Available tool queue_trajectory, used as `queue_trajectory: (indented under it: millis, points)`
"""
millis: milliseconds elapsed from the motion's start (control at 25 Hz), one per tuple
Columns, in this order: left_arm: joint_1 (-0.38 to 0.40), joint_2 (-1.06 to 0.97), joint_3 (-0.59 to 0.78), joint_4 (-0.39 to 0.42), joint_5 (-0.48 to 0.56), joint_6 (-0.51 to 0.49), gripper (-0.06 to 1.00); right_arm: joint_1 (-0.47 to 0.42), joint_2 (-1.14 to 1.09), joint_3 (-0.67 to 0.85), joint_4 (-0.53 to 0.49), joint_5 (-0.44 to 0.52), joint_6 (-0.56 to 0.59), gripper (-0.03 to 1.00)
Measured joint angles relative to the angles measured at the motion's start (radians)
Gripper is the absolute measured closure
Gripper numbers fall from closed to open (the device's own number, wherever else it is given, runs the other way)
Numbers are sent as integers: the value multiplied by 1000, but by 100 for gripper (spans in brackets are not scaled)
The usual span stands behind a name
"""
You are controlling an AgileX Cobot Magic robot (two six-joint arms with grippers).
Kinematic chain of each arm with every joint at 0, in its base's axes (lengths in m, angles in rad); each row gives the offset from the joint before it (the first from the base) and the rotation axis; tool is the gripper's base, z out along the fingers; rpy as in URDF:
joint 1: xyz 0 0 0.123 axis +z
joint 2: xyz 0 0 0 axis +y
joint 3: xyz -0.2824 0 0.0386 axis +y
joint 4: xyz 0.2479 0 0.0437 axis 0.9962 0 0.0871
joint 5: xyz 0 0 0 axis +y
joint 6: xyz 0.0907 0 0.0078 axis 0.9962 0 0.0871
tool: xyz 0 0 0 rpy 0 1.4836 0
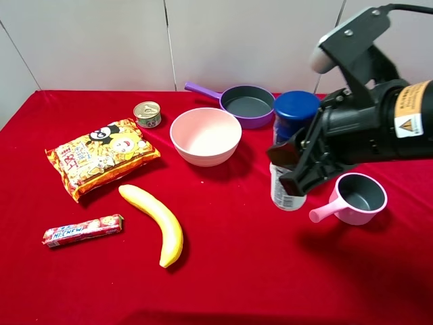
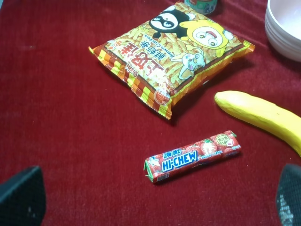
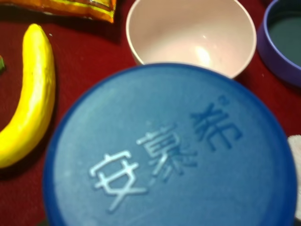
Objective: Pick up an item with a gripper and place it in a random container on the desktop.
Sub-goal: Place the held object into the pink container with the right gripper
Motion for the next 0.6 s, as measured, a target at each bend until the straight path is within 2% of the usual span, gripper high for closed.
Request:
queue_trajectory:
  millis: [200, 600]
  points:
    - [0, 0, 0, 0, 0, 0, -3, -37, -50, -2, -5, 77, 4, 61]
    - [0, 0, 0, 0, 0, 0, -3, -49, -141, -2, -52, 152, 4, 61]
